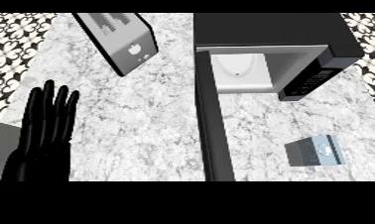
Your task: Pick up the milk, place it into the microwave and close the microwave
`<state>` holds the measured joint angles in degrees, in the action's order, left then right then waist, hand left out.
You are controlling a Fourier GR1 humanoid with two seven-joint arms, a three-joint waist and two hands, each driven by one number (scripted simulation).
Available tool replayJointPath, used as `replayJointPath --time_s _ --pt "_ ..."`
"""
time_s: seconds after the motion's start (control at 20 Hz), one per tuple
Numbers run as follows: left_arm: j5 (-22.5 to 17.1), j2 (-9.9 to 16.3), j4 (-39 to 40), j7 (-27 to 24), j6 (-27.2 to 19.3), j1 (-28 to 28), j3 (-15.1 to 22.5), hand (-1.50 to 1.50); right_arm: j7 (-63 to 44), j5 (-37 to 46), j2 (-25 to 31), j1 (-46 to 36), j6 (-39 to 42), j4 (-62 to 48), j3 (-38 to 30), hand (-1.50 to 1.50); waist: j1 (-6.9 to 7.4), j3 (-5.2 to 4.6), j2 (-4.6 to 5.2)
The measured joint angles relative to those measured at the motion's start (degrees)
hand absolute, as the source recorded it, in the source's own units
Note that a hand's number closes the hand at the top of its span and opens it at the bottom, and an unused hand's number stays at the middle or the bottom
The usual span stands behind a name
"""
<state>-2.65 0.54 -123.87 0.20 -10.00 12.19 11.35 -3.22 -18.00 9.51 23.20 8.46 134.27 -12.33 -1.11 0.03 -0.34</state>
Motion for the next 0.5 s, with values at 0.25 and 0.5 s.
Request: replayJointPath --time_s 0.25,0.5 --pt "-0.68 -0.37 -0.33 -6.57 -1.4 9.07 6.9 -1.5 3.01 -3.33 -1.62 7.63 5.58 0.27 -3.69 -1.5 0.48 -0.02 0.02" --pt "-0.51 0.01 -0.23 -13.53 -0.62 16.56 11.43 -1.5 6.94 -3.43 -3.68 10.09 9.84 -3.94 -5.99 -1.5 0.92 -0.03 0.09"
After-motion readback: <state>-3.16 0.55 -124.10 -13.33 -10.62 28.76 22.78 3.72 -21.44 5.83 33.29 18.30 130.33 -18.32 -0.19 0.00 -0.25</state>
